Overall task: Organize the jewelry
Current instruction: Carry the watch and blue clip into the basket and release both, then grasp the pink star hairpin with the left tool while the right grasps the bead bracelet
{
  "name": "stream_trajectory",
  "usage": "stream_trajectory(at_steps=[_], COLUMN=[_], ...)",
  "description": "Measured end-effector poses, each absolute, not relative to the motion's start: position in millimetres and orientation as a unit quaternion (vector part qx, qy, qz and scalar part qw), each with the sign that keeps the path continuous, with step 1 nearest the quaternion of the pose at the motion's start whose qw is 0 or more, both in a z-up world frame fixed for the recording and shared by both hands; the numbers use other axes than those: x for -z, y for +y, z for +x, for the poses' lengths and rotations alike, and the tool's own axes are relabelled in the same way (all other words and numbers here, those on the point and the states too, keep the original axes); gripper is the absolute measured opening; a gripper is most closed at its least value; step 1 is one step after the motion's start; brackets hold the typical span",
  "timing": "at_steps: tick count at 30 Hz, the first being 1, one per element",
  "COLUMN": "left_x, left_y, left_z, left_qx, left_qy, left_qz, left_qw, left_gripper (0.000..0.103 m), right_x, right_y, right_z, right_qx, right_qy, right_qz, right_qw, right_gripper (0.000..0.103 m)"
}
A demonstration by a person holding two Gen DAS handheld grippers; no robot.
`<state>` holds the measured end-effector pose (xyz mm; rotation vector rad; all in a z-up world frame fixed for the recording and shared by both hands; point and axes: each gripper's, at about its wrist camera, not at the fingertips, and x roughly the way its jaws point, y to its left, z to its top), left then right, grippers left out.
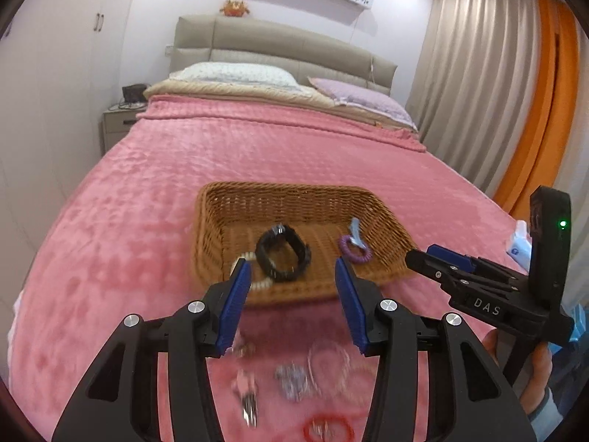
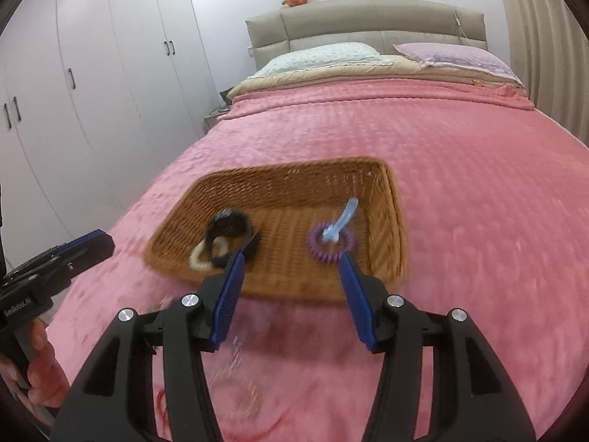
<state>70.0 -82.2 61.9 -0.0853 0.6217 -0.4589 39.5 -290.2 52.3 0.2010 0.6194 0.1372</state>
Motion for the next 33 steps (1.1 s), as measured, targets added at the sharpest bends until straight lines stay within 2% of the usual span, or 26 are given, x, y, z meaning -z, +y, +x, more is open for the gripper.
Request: stream_trajectory(at_steps=[9, 16, 25, 29, 33], left_x=[-41, 2, 38, 41, 45], left_y=[-54, -45, -44, -55, -64], left_z=[19, 41, 65, 66, 67], left_qx=[0.229, 0.215, 0.191, 0.188, 0.173], left_qy=[0.296, 0.343, 0.403, 0.409, 0.416], left_qz=[-0.059, -0.083, -0.080, -0.055, -0.028], left_qw=[0.925, 0.910, 0.891, 0.891, 0.893], left_gripper=[0.046, 0.046, 0.046, 0.046, 0.043], right_x=[-25, 11, 32, 34, 35], right_y=[-261, -248, -232, -224, -219], right_z=[-6, 3, 13, 12, 13], right_qx=[-0.079, -0.090, -0.111, -0.104, -0.098], right_qy=[0.311, 0.363, 0.414, 0.412, 0.410], right_qz=[0.071, 0.057, 0.028, 0.007, -0.007], right_qw=[0.944, 0.926, 0.903, 0.905, 0.907], right_gripper=[0.050, 0.045, 0.045, 0.033, 0.028])
